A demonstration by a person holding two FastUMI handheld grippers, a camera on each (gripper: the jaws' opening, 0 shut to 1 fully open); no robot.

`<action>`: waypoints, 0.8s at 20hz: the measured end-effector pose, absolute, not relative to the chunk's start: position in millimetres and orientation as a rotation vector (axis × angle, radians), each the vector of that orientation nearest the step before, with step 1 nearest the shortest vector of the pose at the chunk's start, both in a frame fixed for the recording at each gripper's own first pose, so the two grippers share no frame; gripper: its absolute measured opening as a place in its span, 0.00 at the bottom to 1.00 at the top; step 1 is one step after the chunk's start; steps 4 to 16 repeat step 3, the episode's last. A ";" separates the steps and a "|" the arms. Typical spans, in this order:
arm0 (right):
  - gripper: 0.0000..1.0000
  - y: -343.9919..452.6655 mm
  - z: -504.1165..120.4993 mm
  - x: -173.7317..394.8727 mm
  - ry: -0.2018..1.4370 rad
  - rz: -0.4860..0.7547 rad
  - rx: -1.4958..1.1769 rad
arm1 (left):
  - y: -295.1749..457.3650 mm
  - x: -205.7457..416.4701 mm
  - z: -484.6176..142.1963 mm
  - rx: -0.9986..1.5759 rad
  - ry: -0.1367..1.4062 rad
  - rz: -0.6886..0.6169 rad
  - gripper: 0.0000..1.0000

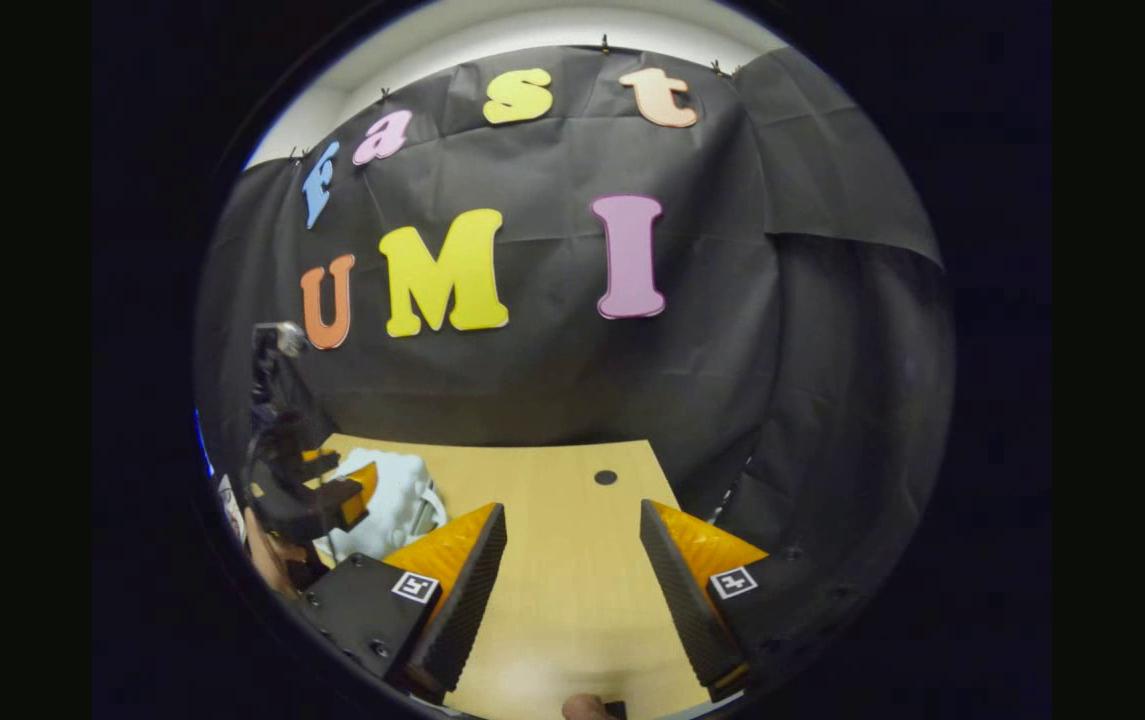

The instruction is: First open the suitcase, pack the skin care products into it, and then close the suitcase.

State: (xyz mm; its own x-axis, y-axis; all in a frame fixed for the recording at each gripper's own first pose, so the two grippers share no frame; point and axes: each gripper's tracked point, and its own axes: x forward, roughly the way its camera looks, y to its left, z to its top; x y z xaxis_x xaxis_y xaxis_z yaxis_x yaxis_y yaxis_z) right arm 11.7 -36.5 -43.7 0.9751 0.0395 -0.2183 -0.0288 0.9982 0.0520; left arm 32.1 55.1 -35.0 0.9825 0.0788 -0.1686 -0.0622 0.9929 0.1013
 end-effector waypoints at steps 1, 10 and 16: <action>0.80 -20.9 -35.6 14.9 0.198 0.036 0.041 | 57.6 16.0 -22.2 0.103 0.128 0.075 0.98; 0.80 13.2 -23.0 21.7 0.154 0.047 0.026 | 72.5 -8.8 12.3 0.105 0.066 0.080 0.98; 0.80 13.2 -23.0 21.7 0.154 0.047 0.026 | 72.5 -8.8 12.3 0.105 0.066 0.080 0.98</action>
